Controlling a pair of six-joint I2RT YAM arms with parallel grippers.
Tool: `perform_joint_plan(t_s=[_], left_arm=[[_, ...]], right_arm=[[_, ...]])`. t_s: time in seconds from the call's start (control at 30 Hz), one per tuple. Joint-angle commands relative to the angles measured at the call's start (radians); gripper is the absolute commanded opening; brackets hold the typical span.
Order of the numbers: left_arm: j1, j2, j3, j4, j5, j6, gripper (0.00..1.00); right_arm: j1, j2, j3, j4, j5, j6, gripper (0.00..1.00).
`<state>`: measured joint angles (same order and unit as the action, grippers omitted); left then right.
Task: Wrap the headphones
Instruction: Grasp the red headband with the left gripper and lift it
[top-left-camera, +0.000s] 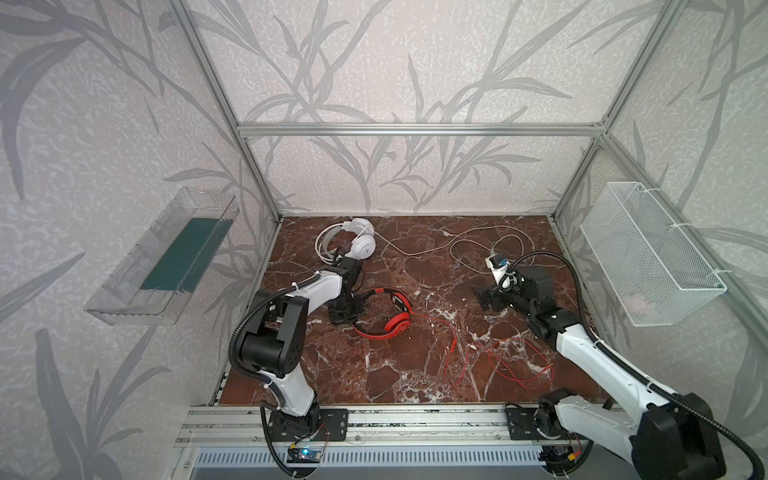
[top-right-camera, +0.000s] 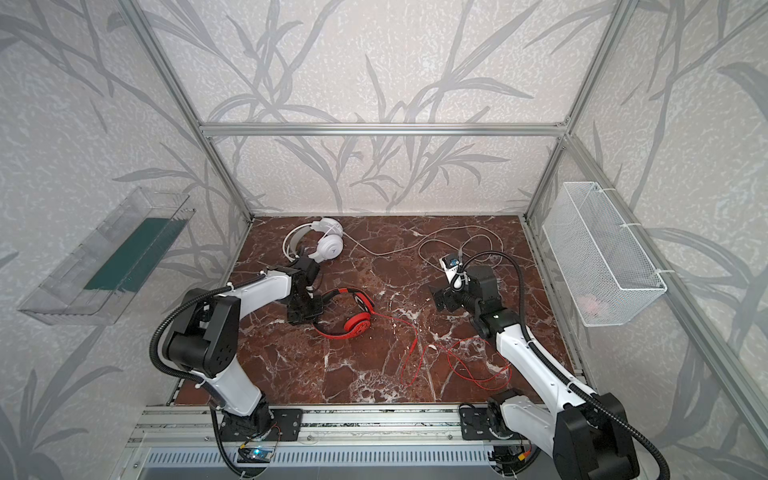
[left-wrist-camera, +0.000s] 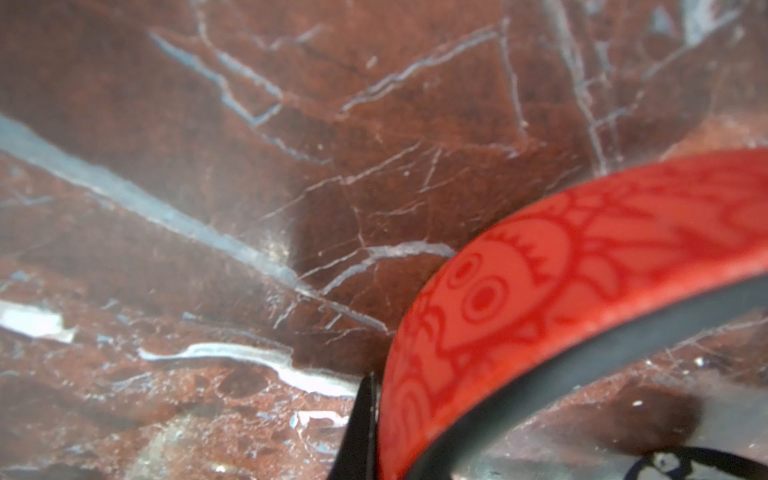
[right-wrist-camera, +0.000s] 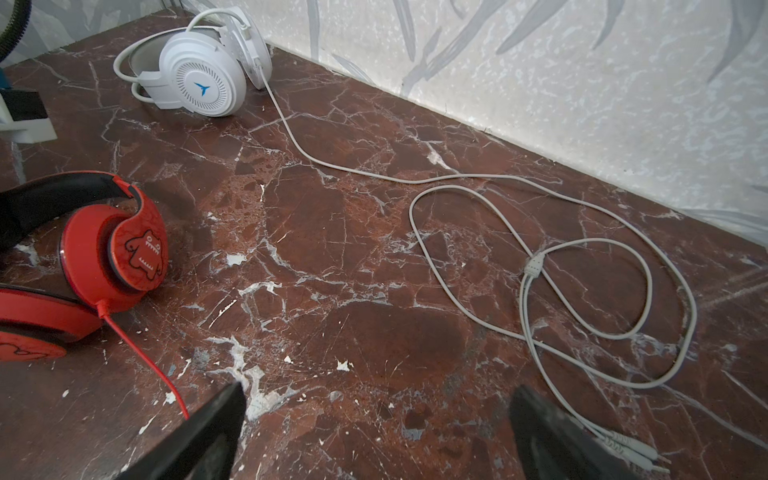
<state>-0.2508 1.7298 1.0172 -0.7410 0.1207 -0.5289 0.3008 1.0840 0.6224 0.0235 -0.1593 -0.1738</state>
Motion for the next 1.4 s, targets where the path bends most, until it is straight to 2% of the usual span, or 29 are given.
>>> perform_joint_plan(t_s=[0.0, 0.47, 0.8, 1.07, 1.37], left_arm=[[-0.004, 0.032, 0.0, 0.002, -0.007, -0.013, 0.0], [0.0, -0.088, 0.299, -0.153, 0.056, -0.006, 0.0], [0.025, -0.114, 0.38, -0.175, 0.092, -0.015, 0.0], [0.037, -0.123, 0.45, -0.168, 0.108, -0.05, 0.0], [0.055, -0.142, 0.518, -0.141, 0.134, -0.1, 0.0]], right_arm=[[0.019, -0.001, 0.03, -0.004, -0.03, -0.031, 0.99], [0.034, 0.022, 0.064, -0.042, -0.13, -0.02, 0.99], [0.045, 0.045, 0.061, -0.028, -0.196, 0.031, 0.99], [0.098, 0.095, 0.008, 0.103, -0.184, 0.174, 0.99], [0.188, 0.202, 0.006, 0.142, -0.131, 0.243, 0.99]])
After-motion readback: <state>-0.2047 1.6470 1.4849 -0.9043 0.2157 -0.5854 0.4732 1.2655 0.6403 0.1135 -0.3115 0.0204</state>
